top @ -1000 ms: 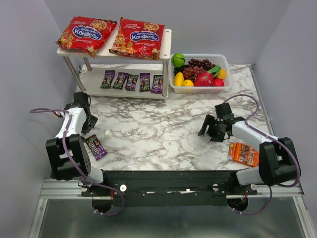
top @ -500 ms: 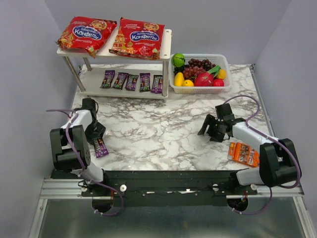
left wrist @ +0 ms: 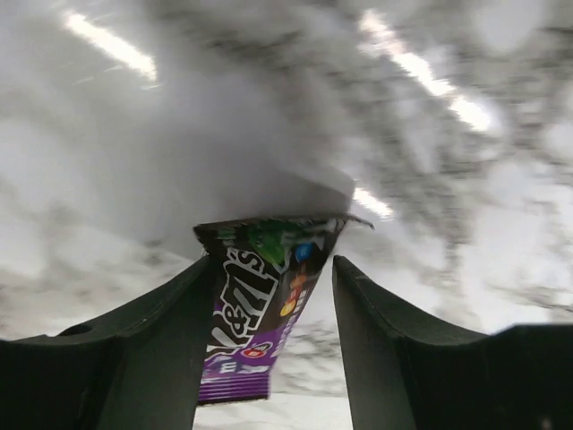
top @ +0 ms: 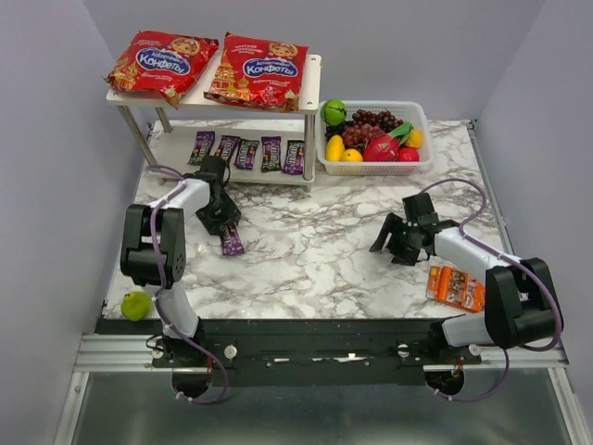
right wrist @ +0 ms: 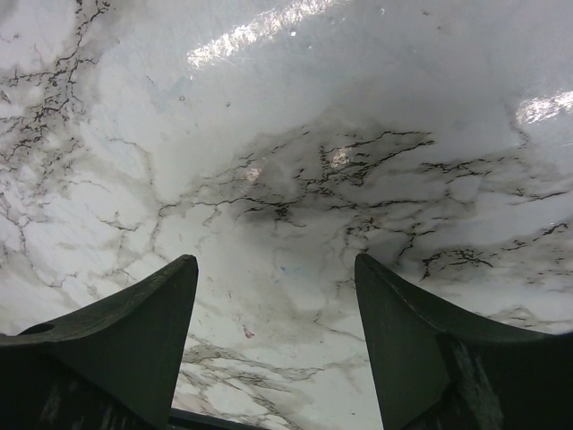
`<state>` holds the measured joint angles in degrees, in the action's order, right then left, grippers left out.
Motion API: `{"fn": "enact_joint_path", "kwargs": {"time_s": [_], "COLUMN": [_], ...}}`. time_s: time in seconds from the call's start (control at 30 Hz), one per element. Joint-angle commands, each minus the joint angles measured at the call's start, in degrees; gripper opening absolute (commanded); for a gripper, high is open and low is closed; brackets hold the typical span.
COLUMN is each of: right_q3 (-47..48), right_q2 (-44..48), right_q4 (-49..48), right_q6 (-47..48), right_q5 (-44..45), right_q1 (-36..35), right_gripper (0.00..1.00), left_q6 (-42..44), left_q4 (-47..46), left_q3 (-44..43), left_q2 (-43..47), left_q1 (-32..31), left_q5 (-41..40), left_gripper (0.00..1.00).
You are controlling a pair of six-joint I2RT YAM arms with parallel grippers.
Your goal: Place and organize the candy bags onto the shelf
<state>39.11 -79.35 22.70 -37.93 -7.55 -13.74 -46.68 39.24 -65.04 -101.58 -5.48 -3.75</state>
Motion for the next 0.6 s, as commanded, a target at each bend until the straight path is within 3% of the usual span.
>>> {"fn": "enact_joint_path", "kwargs": {"time_s": [0.0, 0.17, 0.27, 0.57], "right_q3": [0.4, 1.2, 1.4, 2.2], "right_q2": [-1.9, -1.9, -2.4, -4.1], "right_q4": [1.3, 1.6, 1.6, 2.1], "right_q6": [-0.6, -0.4, -0.4, 0.8], "right_q5": [-0.1, -0.4, -0.5, -1.4], "right_q1": [0.2, 0.2, 0.2, 0.3], "right_gripper": [0.79, 0.79, 0.79, 0.79], "left_q6": [6.1, 8.9, 8.1, -4.8], "left_q4": [-4.4, -0.9, -0.5, -13.7], "left_q3": [-7.6, -9.7, -7.3, 15.9], "left_q2": [-4.6, -2.0, 0.8, 13.4], "left_q1": [-3.0, -3.2, -3.2, -3.5], "left_q5": [4.9, -0.8, -1.5, 6.7], "left_gripper": [0.68, 0.82, 0.85, 0.85]}}
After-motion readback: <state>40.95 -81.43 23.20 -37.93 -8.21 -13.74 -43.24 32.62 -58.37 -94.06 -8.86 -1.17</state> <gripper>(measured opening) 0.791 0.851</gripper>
